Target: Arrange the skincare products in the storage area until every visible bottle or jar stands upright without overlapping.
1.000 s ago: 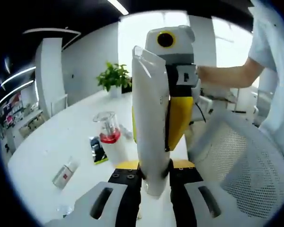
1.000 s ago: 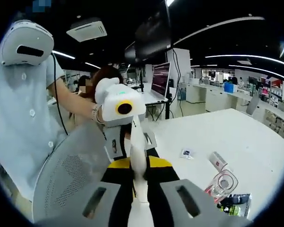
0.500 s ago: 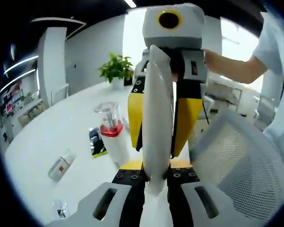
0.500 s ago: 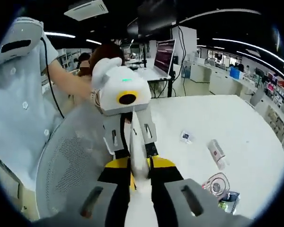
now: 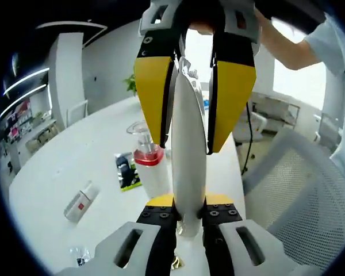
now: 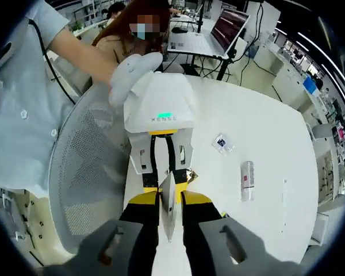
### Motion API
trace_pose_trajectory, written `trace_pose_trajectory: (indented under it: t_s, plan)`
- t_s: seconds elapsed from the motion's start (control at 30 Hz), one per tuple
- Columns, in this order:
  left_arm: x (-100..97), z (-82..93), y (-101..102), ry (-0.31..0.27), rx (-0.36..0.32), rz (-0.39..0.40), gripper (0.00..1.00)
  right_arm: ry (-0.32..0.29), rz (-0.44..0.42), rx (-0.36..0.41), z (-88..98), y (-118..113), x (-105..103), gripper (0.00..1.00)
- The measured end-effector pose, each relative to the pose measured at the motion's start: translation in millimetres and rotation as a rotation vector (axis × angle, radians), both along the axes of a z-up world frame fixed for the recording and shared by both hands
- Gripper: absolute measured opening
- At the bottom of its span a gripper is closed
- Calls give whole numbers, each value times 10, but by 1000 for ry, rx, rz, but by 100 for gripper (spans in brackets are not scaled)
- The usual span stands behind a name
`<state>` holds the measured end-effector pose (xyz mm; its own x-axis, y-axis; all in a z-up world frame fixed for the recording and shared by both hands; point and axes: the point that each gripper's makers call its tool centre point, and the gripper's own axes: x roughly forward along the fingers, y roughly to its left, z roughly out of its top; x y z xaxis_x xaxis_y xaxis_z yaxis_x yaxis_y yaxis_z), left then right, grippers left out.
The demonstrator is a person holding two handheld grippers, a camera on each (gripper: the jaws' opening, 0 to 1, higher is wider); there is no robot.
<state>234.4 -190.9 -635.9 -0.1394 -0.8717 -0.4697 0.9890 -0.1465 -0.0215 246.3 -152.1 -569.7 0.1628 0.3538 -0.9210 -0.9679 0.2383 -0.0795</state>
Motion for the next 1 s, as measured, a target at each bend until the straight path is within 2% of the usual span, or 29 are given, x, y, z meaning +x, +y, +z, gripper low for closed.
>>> trace_pose_trajectory:
  t_s: [0.1, 0.33, 0.53, 0.6, 0.8, 0.93, 1.0]
  plan:
    - [39, 22, -28, 22, -16, 15, 10, 39, 33, -73, -80, -39, 36, 13]
    - [139, -16, -86, 15, -22, 21, 12, 96, 32, -108, -139, -102, 145, 7]
    - [262, -83, -162, -3, -10, 33, 16, 91, 48, -150, -216, -161, 260, 4]
    - [309, -105, -191, -51, -14, 20, 17, 85, 64, -165, -235, -181, 280, 3]
    - [359, -236, -191, -25, 30, 5, 18, 95, 68, -212, -315, -240, 289, 1]
    - [418, -305, -179, -44, 48, 10, 18, 96, 57, -240, -387, -279, 382, 1]
    - [446, -275, -181, -34, 37, 19, 18, 100, 40, -229, -320, -260, 430, 1]
